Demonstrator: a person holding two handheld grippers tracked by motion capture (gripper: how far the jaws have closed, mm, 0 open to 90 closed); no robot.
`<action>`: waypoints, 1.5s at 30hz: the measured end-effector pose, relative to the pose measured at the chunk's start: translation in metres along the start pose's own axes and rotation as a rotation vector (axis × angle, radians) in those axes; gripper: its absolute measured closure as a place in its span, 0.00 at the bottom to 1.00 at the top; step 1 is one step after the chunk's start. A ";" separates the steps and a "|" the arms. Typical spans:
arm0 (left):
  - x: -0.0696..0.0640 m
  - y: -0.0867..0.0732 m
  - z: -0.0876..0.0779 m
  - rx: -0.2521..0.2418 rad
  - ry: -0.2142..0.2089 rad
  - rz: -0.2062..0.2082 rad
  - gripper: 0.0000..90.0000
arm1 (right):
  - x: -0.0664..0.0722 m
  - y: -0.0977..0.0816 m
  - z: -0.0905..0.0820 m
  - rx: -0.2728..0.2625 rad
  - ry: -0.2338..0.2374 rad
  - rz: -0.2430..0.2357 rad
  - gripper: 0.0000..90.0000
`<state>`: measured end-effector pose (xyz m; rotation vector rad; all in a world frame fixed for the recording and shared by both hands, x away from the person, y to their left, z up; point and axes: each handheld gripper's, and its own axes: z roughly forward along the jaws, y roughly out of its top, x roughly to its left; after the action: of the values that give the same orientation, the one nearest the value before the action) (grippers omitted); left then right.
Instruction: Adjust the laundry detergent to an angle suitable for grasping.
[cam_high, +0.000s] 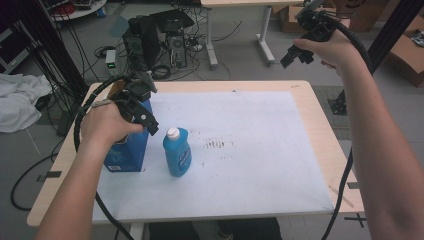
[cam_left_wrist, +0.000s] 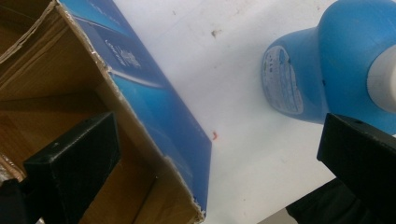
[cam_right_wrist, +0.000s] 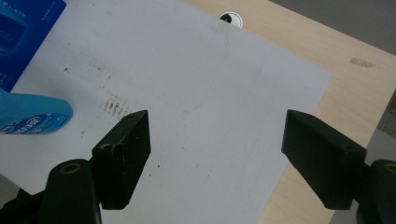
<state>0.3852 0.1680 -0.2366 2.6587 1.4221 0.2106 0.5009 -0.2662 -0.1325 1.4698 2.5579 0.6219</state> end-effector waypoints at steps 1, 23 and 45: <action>0.000 0.000 0.000 0.000 0.000 0.000 0.00 | 0.000 0.000 0.000 0.000 0.000 0.000 0.27; -0.004 -0.001 -0.008 -0.021 0.007 -0.005 0.00 | 0.003 -0.001 0.001 0.005 0.001 -0.010 0.27; -0.002 -0.002 -0.012 -0.031 0.005 -0.010 0.00 | 0.004 -0.002 0.005 0.016 -0.002 -0.015 0.27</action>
<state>0.3802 0.1679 -0.2258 2.6275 1.4213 0.2366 0.4988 -0.2621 -0.1375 1.4535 2.5759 0.5993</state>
